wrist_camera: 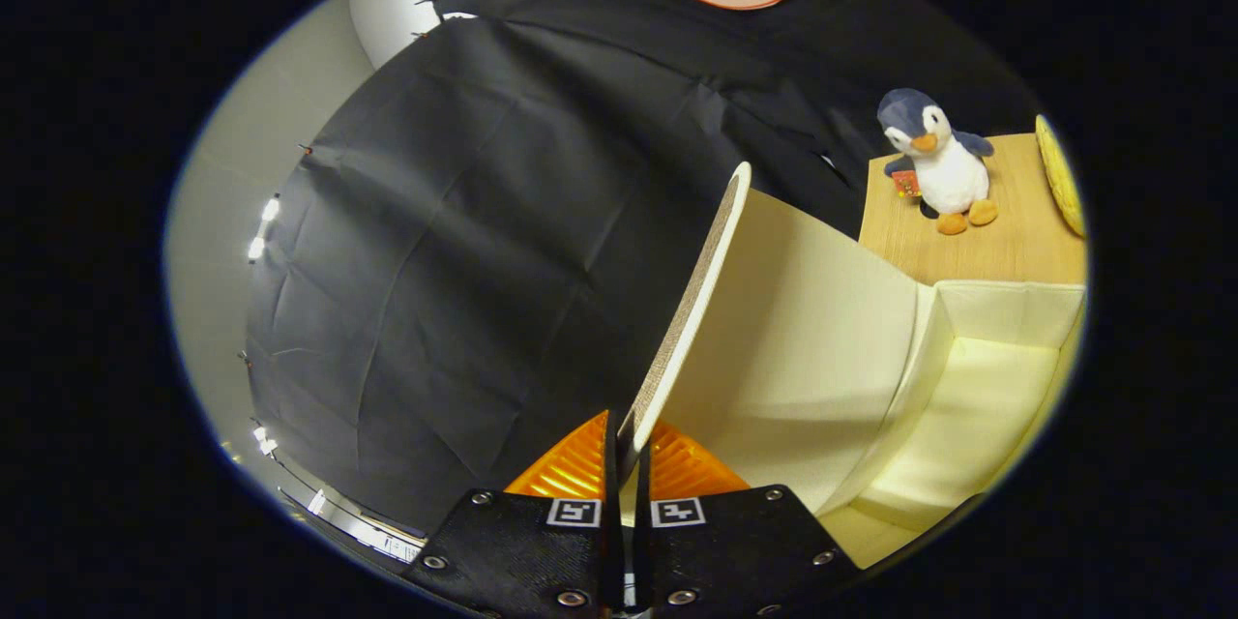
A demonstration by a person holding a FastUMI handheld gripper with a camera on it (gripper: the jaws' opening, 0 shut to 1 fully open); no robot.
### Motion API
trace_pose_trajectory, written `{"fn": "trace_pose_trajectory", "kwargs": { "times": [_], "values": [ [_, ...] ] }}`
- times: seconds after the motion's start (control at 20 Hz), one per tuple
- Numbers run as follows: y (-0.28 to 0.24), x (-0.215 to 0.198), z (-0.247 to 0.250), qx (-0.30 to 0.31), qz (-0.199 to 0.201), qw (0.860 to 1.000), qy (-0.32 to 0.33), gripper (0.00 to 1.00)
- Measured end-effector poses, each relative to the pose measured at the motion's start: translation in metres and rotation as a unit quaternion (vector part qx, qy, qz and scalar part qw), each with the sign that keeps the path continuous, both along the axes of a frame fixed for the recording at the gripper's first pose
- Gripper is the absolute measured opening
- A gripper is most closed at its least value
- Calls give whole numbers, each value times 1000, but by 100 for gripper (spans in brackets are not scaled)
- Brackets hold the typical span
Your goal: Open the storage box then place both shoes into the box .Put the left shoe in first, then the right shoe, with the right side of both shoes facing outward in a uniform manner.
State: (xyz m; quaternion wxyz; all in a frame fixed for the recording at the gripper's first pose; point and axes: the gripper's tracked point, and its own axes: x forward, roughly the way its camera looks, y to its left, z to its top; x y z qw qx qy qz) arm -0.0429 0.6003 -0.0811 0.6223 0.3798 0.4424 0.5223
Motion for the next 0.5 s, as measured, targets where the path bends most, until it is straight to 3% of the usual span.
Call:
{"fn": "trace_pose_trajectory", "kwargs": {
  "times": [0.25,0.45,0.5],
  "values": [
    [15,-3,-8,-30,5,999,-36,24],
    [3,4,-32,-66,7,996,-51,72],
    [-6,5,-32,-74,1,995,-62,75]
  ]
}}
